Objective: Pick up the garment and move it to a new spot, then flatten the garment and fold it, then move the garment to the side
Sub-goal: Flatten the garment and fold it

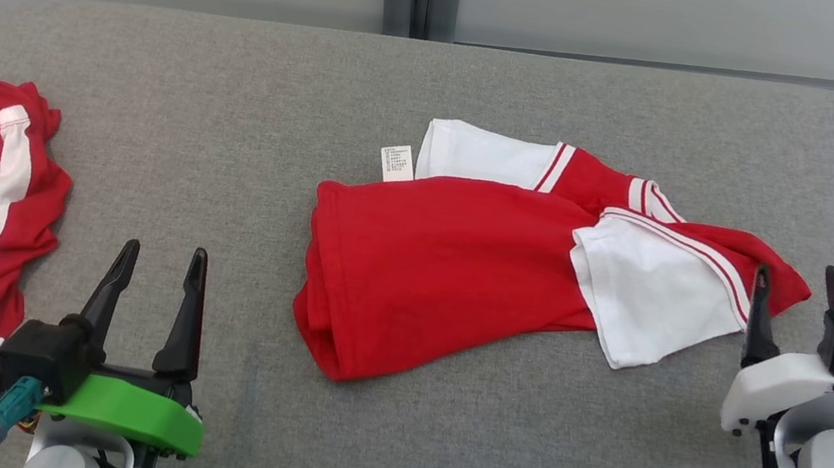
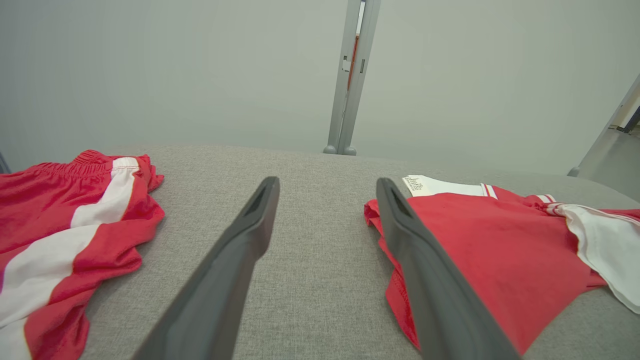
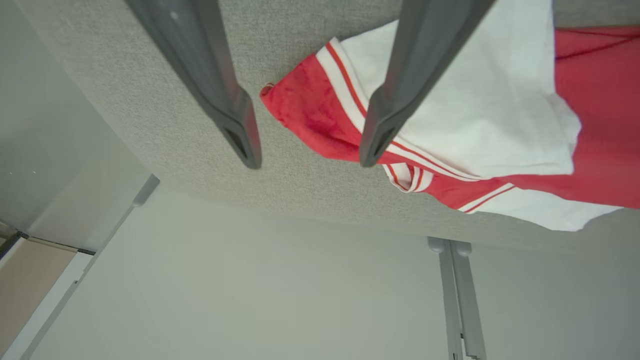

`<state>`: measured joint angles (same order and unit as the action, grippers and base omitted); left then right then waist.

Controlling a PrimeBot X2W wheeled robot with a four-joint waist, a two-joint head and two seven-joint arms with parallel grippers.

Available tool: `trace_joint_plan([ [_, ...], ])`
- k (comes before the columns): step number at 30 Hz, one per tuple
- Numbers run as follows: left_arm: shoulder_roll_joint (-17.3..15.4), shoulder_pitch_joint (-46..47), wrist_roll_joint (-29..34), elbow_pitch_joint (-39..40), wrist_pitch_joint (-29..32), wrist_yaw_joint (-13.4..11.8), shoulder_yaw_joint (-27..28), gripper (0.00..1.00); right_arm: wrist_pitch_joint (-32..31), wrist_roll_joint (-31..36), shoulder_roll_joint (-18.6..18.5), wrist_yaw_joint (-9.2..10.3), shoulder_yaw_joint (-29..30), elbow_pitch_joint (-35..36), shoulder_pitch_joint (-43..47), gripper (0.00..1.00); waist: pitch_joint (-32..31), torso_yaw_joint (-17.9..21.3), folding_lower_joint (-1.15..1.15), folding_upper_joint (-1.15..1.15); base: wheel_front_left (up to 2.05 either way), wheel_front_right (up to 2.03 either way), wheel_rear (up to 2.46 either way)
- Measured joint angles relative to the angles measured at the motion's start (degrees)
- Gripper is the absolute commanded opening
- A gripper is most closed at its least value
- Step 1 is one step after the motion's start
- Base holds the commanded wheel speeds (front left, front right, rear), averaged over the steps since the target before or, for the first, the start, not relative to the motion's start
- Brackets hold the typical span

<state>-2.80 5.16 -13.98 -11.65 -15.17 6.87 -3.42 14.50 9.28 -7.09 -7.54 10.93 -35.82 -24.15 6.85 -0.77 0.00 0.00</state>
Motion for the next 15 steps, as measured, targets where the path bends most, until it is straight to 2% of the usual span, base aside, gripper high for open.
trace_joint_plan([
  [5, 0.0, -0.5, 0.0, 0.0, 0.0, 0.0, 0.5, 1.00, 0.5, -1.2, 3.2, 0.00, -3.6, 12.9, 7.1, 1.00, -0.6, 0.3, 0.00, 0.00, 0.00, 0.00, 0.00],
  [8, 0.0, -0.6, 0.0, 0.0, 0.0, -0.1, 0.7, 1.00, 0.5, -2.7, 3.7, 0.00, -6.7, 19.5, 11.3, 1.00, -0.9, 0.5, 0.00, 0.00, 0.00, 0.00, 0.00],
  [15, 0.0, -1.0, -0.1, -0.6, 0.0, -0.1, 0.8, 1.00, 0.5, -5.6, 4.2, 0.00, -11.6, 23.2, 18.7, 1.00, -2.0, 1.0, 0.00, 0.00, 0.00, 0.00, 0.00],
])
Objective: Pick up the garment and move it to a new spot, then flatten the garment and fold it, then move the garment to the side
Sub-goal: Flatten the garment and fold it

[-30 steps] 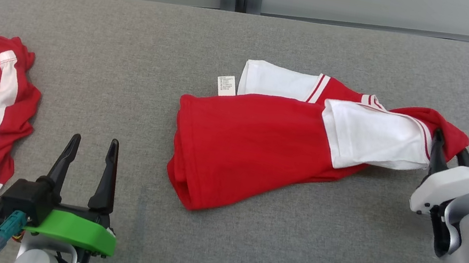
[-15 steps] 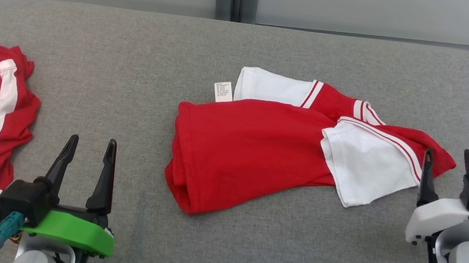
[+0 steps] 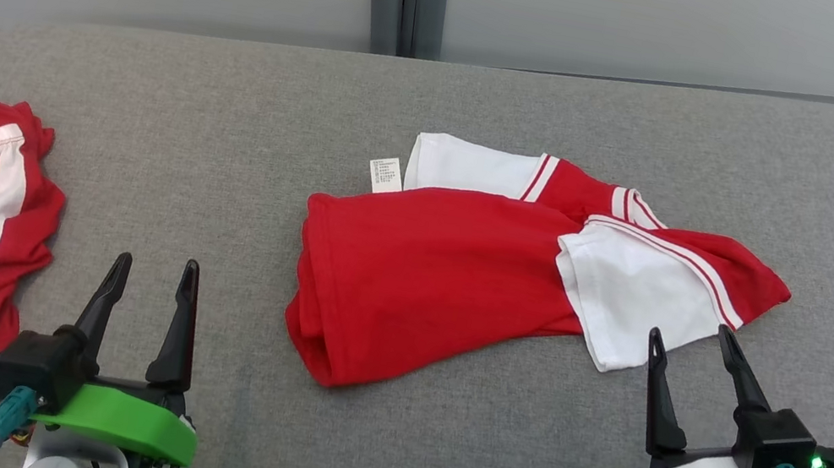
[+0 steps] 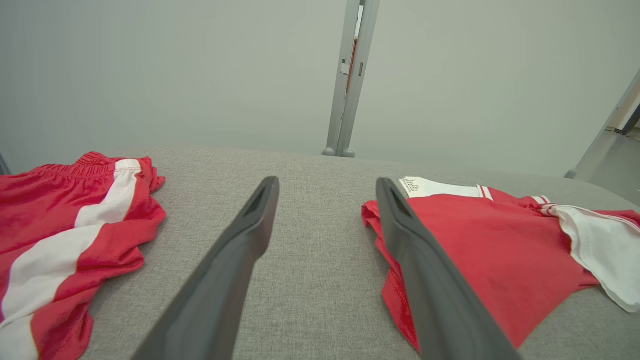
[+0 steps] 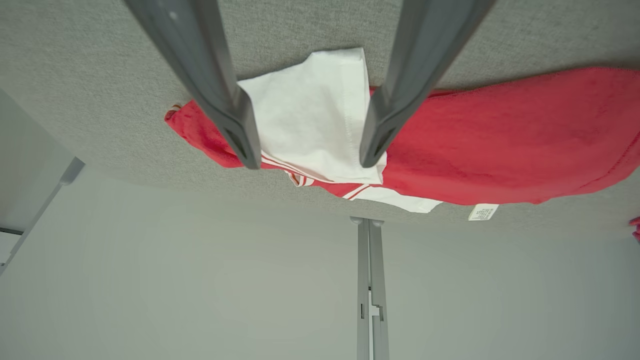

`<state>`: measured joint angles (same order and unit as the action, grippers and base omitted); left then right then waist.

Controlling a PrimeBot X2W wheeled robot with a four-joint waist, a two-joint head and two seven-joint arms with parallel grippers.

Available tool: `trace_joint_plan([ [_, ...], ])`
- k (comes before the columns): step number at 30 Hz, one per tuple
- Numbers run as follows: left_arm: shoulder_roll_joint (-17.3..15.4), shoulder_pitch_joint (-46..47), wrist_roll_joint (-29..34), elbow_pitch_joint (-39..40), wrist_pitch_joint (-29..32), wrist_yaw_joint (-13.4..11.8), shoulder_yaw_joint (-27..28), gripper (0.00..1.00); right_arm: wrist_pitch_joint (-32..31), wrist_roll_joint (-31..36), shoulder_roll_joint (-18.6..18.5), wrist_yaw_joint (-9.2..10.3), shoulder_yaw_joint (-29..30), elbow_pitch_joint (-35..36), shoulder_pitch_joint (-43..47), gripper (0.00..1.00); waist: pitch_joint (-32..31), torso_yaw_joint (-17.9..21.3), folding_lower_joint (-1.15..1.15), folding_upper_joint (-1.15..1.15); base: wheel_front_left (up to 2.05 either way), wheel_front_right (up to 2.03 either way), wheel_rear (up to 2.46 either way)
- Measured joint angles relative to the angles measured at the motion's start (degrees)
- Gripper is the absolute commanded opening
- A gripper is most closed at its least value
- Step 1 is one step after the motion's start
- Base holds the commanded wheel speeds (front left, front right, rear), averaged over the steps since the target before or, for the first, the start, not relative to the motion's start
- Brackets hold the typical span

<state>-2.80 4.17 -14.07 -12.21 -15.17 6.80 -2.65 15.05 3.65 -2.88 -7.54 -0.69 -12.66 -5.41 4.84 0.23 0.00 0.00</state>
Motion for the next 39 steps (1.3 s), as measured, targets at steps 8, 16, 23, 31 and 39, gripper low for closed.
trace_joint_plan([
  [8, 0.0, -1.1, 0.0, -0.7, 0.0, -0.1, 0.6, 1.00, 0.0, -4.6, 0.1, 0.00, -1.0, 1.8, 1.6, 1.00, -1.4, 0.7, 0.00, 0.00, 0.00, 0.00, 0.00],
  [16, 0.0, 5.7, -1.6, -12.7, 0.0, 0.0, -1.7, 1.00, 0.0, -8.0, 0.0, 0.00, -0.2, 3.0, 1.6, 1.00, -0.3, 1.3, 0.00, 0.00, 0.00, 0.00, 0.00],
  [23, 0.0, 22.4, -10.6, -28.5, 8.8, -0.9, -4.0, 1.00, 0.0, -10.3, 0.1, 0.00, -2.4, 2.9, 0.4, 1.00, 1.5, 3.8, 0.00, 0.00, 0.00, 0.00, 0.00],
  [31, 0.0, 33.1, -17.3, -38.1, 22.6, -5.8, -3.9, 1.00, 0.0, -11.6, 0.1, 0.00, -4.1, 3.0, -0.4, 1.00, 3.4, 7.8, 0.00, 0.00, 0.00, 0.00, 0.00],
  [39, -1.3, 37.6, -18.5, -43.0, 29.9, -8.9, -3.1, 1.00, 0.0, -11.7, 0.1, 0.00, -4.7, 3.2, -0.8, 1.00, 5.0, 10.7, 0.00, 0.00, 0.00, 0.00, 0.00],
])
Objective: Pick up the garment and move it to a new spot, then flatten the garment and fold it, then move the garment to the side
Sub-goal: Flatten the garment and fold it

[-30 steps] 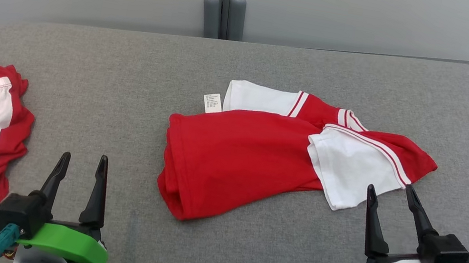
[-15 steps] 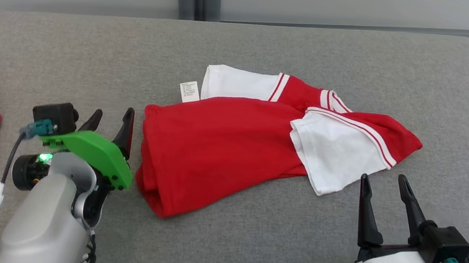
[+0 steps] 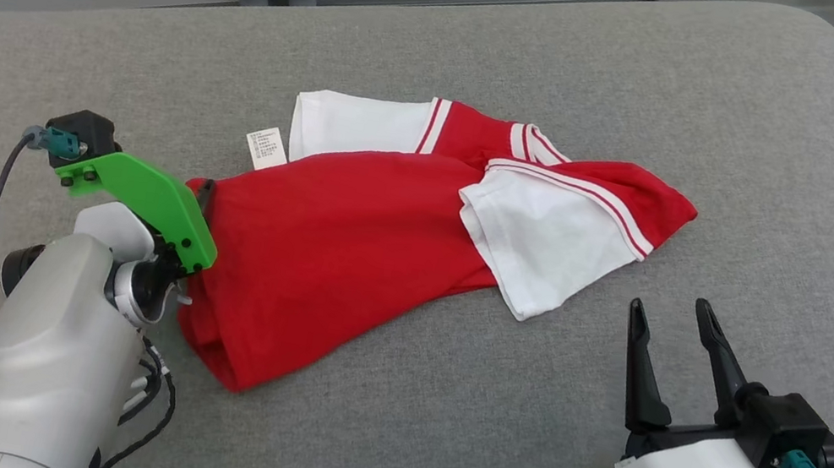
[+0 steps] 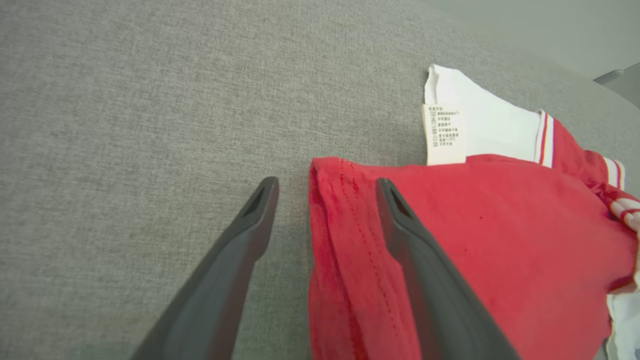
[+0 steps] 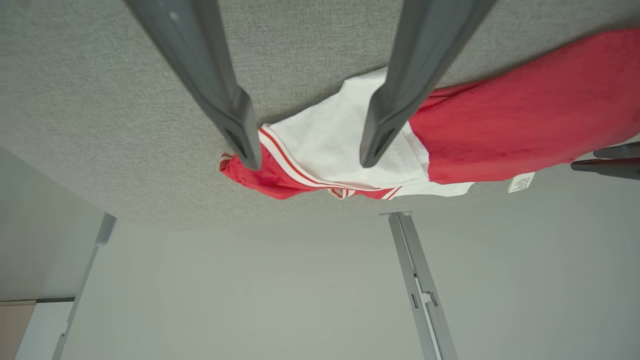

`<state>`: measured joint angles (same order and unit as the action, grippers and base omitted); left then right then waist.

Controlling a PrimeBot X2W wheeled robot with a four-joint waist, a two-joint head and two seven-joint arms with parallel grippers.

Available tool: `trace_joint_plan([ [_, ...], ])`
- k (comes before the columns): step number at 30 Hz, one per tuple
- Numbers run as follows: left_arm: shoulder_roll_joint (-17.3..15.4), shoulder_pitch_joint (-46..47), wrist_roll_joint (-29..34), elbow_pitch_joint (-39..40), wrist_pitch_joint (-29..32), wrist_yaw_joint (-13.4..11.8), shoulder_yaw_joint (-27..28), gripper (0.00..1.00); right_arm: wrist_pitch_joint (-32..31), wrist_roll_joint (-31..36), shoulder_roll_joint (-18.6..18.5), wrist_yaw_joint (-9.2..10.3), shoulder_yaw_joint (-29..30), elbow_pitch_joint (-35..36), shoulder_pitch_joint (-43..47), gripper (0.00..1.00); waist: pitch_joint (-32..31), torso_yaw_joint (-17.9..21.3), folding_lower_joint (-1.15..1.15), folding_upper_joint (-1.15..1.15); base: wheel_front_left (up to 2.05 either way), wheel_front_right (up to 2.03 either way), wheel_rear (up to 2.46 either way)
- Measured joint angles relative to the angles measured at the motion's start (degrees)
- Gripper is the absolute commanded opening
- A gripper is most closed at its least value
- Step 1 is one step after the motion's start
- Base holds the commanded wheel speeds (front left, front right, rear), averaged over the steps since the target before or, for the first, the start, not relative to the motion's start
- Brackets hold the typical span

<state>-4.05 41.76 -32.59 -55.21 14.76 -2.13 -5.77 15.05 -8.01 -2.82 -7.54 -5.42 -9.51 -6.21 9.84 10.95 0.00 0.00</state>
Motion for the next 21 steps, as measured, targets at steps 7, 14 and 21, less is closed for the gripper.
trace_joint_plan([
  [7, -0.3, 1.4, -0.9, -2.1, 2.4, 0.0, 0.1, 1.00, 0.0, -0.4, 0.0, 0.00, 0.1, 0.4, -0.1, 1.00, 1.1, 1.6, 0.00, 0.00, 0.00, 0.00, 0.00],
  [14, -0.3, 2.1, -1.8, -2.8, 3.3, 2.0, -0.6, 0.00, 0.0, -0.5, 0.0, 0.00, 0.2, 0.6, -0.2, 1.00, 1.8, 2.2, 0.00, 0.00, 0.00, 0.00, 0.00],
  [21, -1.2, 3.1, 0.3, -0.2, -7.2, 3.9, -1.7, 0.00, 0.0, -0.5, 0.0, 0.00, 0.4, 0.7, -0.5, 1.00, 2.1, 2.3, 0.00, 0.00, 0.00, 0.00, 0.00],
])
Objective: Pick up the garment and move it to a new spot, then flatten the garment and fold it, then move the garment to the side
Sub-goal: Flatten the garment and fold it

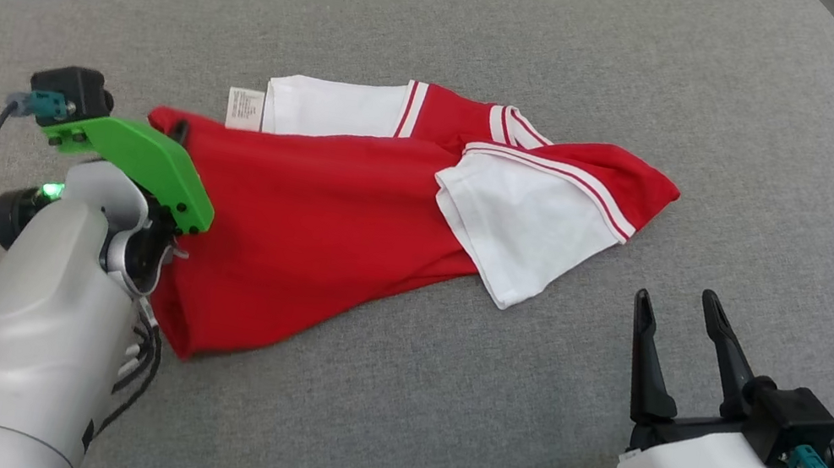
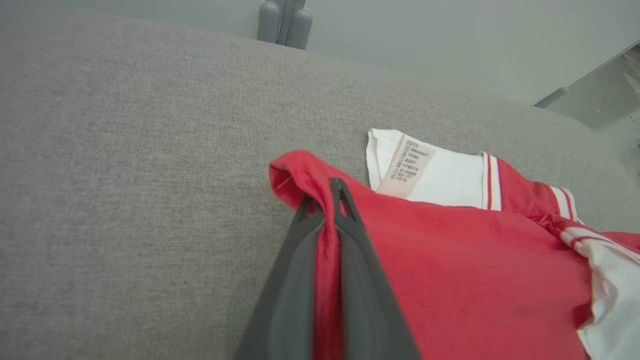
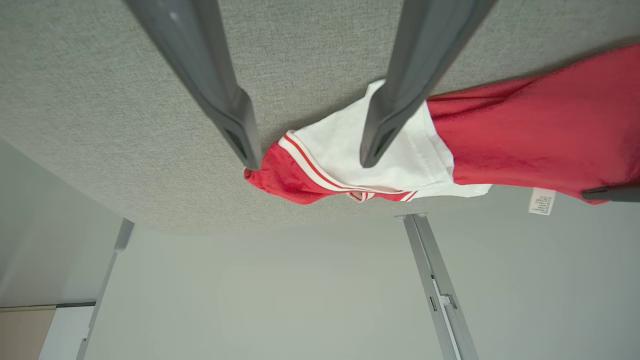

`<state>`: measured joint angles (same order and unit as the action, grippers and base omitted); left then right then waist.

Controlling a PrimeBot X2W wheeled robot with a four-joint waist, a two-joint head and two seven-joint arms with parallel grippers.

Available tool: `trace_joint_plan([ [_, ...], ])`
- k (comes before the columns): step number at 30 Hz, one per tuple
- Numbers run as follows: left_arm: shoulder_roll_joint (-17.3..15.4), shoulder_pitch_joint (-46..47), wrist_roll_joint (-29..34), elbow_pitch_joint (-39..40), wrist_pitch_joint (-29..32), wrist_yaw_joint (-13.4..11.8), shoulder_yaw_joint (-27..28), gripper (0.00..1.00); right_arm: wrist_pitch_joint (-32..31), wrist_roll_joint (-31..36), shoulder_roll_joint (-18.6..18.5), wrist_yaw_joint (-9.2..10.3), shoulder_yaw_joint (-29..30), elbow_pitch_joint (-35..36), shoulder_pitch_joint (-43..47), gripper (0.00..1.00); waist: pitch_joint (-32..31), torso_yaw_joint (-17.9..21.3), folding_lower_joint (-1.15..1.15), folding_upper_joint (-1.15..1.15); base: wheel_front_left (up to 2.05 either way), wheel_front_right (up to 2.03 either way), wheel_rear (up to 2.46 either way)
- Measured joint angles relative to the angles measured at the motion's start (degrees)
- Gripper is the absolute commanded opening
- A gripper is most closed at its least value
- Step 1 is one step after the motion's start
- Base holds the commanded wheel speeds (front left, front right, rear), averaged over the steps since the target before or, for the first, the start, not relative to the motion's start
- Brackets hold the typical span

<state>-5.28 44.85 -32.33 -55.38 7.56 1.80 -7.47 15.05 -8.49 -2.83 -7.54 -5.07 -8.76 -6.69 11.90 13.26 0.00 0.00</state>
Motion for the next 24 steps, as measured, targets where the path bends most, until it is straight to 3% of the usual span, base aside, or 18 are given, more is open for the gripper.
trace_joint_plan([
  [9, -1.2, 4.2, 4.6, 5.0, -19.2, 2.3, -2.3, 0.00, 0.0, 0.0, 0.0, 0.00, 0.0, 0.0, -0.5, 1.00, 0.0, 0.3, 0.00, 0.00, 0.00, 0.00, 0.00],
  [16, 0.4, 3.3, 4.4, 7.7, -21.1, 4.3, -5.3, 0.00, 0.0, 0.0, 0.0, 0.00, 1.4, 0.2, -0.1, 1.00, -0.4, -1.4, 0.00, 0.00, 0.00, 0.00, 0.00],
  [24, 0.0, -15.3, 1.5, 22.1, -20.6, 5.4, -10.3, 0.00, 0.0, 1.1, 0.0, 0.00, 2.5, 0.3, 1.4, 1.00, -1.2, -5.4, 0.00, 0.00, 0.00, 0.00, 0.00],
])
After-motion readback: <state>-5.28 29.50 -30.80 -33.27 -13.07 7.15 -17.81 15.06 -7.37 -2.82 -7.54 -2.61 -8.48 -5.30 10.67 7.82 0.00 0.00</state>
